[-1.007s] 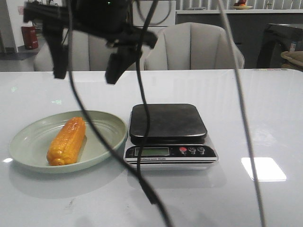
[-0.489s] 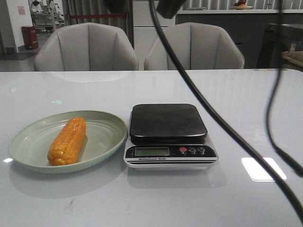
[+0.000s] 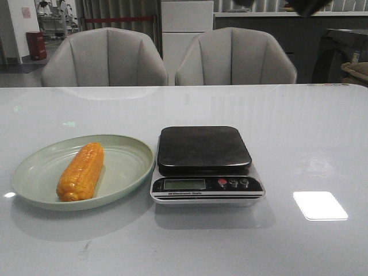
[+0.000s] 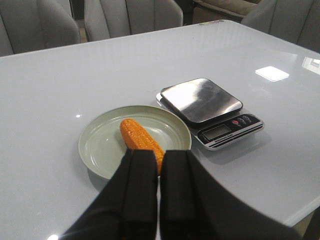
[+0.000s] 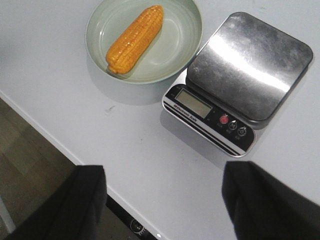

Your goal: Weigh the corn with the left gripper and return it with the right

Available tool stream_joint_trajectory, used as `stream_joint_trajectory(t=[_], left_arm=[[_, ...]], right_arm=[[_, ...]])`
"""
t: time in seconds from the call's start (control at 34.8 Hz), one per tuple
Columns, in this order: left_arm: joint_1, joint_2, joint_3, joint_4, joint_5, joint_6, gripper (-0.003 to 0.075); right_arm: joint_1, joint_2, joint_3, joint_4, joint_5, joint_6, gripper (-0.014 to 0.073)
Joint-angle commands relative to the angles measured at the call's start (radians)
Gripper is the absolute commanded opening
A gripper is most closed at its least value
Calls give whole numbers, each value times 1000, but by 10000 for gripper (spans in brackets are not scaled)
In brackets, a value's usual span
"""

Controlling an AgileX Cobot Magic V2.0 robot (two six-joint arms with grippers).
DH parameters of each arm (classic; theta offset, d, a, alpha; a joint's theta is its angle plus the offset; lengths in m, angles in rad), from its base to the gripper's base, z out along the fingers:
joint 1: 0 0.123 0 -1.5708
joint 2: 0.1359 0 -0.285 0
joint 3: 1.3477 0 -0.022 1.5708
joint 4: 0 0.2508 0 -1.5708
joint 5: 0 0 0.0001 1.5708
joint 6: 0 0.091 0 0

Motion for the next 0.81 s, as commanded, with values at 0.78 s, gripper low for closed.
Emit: stream_joint_trajectory(t=[0.78], left_arm=[[4, 12, -23, 5, -79, -1, 133]], right_arm=[[-4, -1034, 698, -116, -469, -13, 582]])
